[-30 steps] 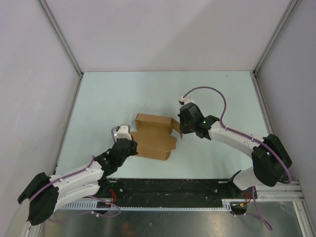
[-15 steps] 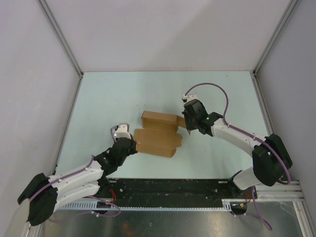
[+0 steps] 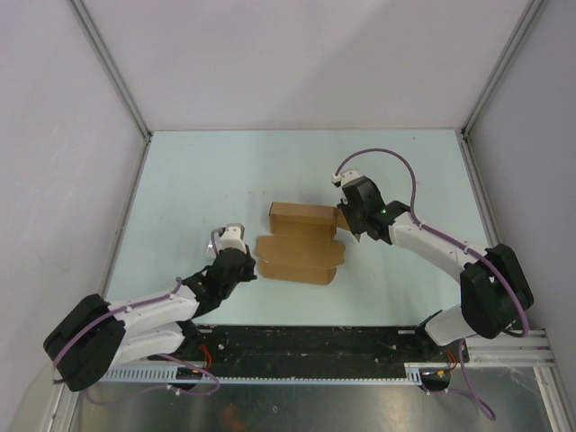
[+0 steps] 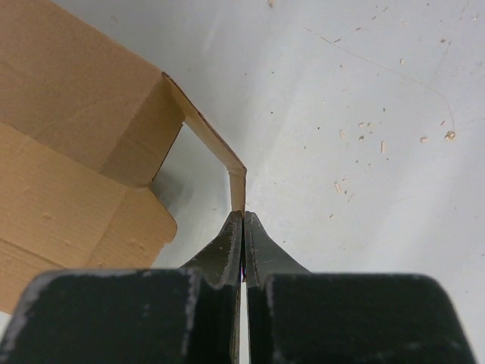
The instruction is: Fold the paper box
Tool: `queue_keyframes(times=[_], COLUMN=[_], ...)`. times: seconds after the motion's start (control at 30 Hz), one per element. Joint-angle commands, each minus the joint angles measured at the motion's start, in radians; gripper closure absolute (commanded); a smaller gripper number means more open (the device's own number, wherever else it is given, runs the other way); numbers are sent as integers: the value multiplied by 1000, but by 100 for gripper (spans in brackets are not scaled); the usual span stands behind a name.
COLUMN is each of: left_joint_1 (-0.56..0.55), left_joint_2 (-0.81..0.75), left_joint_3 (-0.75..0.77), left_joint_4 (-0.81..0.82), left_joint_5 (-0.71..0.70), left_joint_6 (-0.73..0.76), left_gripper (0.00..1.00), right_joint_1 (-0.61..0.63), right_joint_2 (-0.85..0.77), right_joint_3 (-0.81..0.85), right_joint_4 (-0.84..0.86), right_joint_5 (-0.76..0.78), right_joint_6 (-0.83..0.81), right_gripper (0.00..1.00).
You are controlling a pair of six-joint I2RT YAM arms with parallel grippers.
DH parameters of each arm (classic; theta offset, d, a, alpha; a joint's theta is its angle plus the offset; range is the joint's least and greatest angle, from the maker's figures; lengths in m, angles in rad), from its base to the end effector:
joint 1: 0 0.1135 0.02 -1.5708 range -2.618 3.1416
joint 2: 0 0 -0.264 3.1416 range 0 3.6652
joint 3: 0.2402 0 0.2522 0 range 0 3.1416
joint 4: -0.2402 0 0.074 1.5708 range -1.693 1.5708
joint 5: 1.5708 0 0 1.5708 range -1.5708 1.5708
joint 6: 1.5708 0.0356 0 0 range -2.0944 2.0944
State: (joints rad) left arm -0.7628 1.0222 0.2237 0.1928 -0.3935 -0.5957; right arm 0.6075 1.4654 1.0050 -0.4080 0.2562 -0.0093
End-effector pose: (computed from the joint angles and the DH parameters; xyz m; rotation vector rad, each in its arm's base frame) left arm 0.1425 -0.1173 0.1443 -0.0440 2.1468 -0.3716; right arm 0.2584 0.1686 0.2382 -0.6203 2.3203 -0.0363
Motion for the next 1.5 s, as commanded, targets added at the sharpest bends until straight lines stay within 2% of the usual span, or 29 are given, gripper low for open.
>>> queue_keyframes(times=[0.0, 0.3, 0.5, 1.03, 1.3, 1.47], left_joint_1=[2, -27, -84, -142, -200, -228], left_joint_2=[68, 191, 214, 223, 168, 185], left_joint_3=[51, 68, 77, 89, 62, 77], left_joint_4=[88, 148, 161, 186, 186, 186], left_joint_5=[39, 91, 87, 90, 102, 119], left_joint_6=[-12, -12, -29, -38, -49, -36], left_gripper=[100, 100, 100, 100, 100, 100], right_joint_1=[1, -5, -14, -29, -41, -45], right_joint_2=[3, 4, 0, 32, 70, 88], right_joint_3=[40, 40, 40, 84, 83, 83], right_joint_4=[28, 60, 67, 28, 37, 51], right_joint_5=[-21, -98, -138, -189, -173, -167], right_joint_6=[-60, -87, -60, 35, -33, -84], right_gripper=[100, 100, 100, 100, 100, 100])
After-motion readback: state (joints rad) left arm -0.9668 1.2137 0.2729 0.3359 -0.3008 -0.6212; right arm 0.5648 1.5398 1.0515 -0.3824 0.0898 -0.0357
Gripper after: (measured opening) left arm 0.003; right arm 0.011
